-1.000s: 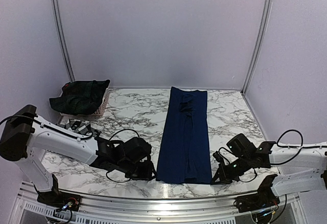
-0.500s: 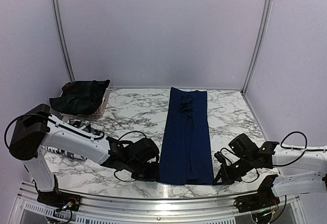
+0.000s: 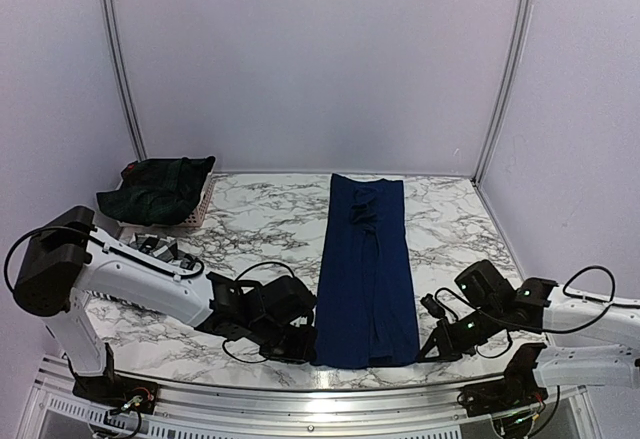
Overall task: Fold and stack the mixed laundry pile
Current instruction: Pick up the rectangle-folded T-shirt from the center of the board.
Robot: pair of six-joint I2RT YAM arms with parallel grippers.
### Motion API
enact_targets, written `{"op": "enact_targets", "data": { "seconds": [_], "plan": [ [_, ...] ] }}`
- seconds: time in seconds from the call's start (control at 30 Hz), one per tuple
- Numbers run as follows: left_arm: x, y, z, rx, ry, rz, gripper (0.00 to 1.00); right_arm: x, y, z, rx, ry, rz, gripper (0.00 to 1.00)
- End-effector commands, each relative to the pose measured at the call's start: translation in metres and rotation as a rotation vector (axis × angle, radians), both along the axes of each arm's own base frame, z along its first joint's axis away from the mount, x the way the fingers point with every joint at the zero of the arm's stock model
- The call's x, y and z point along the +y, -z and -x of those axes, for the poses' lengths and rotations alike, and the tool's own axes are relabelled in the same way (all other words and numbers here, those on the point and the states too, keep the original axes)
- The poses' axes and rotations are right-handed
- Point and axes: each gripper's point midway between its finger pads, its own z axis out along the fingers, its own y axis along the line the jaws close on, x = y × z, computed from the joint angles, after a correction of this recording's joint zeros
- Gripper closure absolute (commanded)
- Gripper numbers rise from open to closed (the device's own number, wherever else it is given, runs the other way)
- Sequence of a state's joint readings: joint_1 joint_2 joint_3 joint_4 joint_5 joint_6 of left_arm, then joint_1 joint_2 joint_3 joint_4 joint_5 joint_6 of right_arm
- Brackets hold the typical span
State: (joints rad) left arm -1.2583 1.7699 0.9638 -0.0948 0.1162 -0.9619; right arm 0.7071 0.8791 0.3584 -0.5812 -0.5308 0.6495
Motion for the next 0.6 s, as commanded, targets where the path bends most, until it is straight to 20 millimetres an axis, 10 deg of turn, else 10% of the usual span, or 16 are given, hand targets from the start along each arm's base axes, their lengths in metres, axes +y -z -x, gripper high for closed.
{"op": "enact_targets", "data": {
  "seconds": [0.0, 0.17, 0.57],
  "plan": [
    [-0.001, -0.008, 0.008, 0.019, 0.019, 0.016, 1.00, -0.001, -0.004, 0.009, 0.030, -0.024, -0.004, 0.79],
    [-0.001, -0.006, 0.008, 0.023, 0.011, 0.011, 1.00, -0.013, -0.005, 0.003, 0.021, 0.043, 0.073, 0.57],
    [-0.003, -0.002, 0.008, 0.023, 0.020, 0.003, 1.00, -0.005, 0.015, -0.018, 0.014, 0.051, 0.124, 0.58]
  ]
}}
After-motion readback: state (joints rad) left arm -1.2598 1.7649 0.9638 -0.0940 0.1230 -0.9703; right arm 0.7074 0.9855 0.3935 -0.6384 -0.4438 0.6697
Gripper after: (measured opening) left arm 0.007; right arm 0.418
